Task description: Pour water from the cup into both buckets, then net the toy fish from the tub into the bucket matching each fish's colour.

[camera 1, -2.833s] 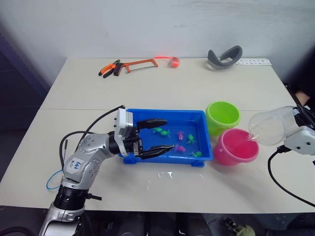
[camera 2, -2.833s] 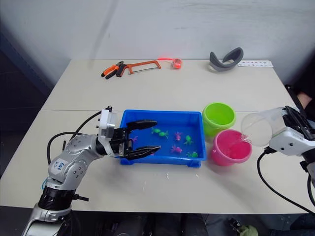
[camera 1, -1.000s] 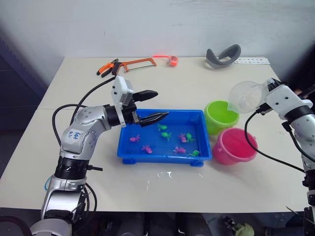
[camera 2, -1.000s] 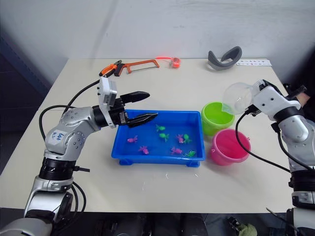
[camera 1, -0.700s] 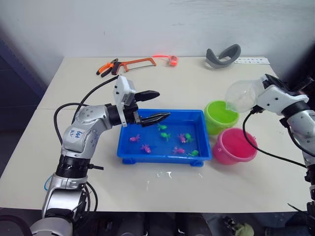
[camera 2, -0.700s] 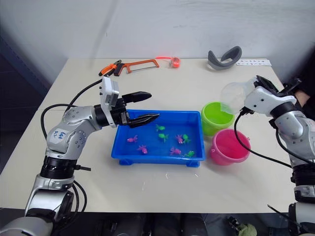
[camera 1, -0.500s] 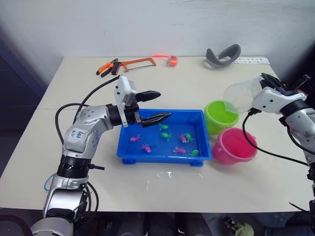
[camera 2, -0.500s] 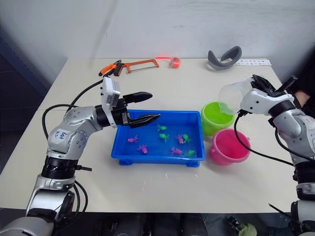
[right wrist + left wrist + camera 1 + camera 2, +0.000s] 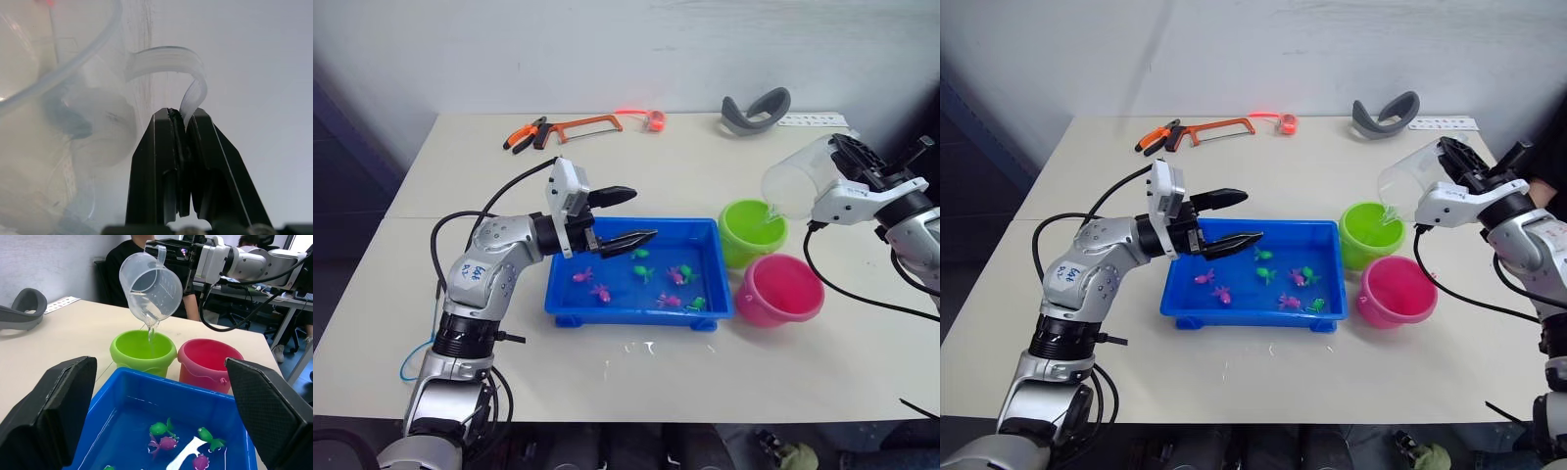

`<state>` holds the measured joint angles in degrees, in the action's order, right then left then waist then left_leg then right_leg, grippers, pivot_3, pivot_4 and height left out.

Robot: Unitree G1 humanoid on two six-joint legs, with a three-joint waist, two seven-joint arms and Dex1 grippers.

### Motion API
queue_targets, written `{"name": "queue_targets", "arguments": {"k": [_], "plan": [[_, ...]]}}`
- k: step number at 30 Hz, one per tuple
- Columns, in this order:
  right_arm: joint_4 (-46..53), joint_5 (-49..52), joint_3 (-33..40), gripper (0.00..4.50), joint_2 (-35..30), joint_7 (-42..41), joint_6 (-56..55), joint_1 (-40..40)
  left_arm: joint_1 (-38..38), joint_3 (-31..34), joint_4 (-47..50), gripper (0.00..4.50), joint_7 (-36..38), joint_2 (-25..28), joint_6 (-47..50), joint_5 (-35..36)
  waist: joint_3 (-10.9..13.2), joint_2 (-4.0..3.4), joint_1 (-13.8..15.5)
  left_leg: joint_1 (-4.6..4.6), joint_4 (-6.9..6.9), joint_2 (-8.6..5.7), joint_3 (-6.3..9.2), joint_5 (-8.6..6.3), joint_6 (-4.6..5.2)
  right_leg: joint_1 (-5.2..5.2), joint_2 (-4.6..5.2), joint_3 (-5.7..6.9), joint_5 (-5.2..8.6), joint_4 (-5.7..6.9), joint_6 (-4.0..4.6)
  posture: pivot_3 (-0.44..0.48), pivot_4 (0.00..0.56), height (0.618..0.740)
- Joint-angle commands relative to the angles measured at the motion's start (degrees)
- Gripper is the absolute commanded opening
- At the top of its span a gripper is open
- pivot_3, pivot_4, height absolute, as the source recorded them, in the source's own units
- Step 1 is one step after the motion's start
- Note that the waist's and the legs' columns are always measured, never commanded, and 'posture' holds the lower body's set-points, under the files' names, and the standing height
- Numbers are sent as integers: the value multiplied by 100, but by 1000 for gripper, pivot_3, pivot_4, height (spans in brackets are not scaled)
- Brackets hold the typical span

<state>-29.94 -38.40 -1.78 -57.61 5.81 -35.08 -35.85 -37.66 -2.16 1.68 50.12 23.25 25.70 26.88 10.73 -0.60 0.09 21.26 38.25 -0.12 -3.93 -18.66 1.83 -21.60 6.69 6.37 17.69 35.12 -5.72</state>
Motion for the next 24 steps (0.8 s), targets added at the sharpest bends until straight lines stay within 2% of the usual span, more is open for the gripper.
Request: {"name": "queue_targets", "arguments": {"k": [1, 11, 16, 20, 24], "plan": [[-20, -126, 53, 74, -211, 379, -144, -189, 1, 38, 199, 4500, -12, -25, -120, 3, 0, 0, -13, 0, 0, 0, 0, 0, 0, 0, 0, 0, 0, 0, 0, 0, 150, 740], [-177, -264, 15, 74, -175, 739, -96, -158, 26, 64, 170, 4500, 5, -29, -167, 0, 0, 0, -14, 0, 0, 1, 0, 1, -2, 0, 0, -1, 0, 0, 0, 0, 150, 740], [-79, 142, 87, 74, 43, 465, -13, 63, 52, 89, 136, 4500, 38, 12, -207, -3, 1, 1, -16, 0, 0, 1, 0, 1, -1, 0, -1, 0, 0, 0, 0, 0, 150, 740], [-55, 1129, 340, 74, 394, -180, 178, 261, 53, 130, 92, 4500, 58, 55, -243, -5, 2, 3, -17, 0, 1, 1, 0, 1, -1, 0, -2, 0, 0, 2, 0, 0, 150, 740], [3, 2982, 1119, 74, 979, -1124, 1080, 429, 45, 152, 14, 4500, 249, 142, -319, 47, 5, 6, -14, 0, 2, 1, 1, 2, 0, 1, -1, 1, 0, 4, 0, 0, 150, 740]]}}
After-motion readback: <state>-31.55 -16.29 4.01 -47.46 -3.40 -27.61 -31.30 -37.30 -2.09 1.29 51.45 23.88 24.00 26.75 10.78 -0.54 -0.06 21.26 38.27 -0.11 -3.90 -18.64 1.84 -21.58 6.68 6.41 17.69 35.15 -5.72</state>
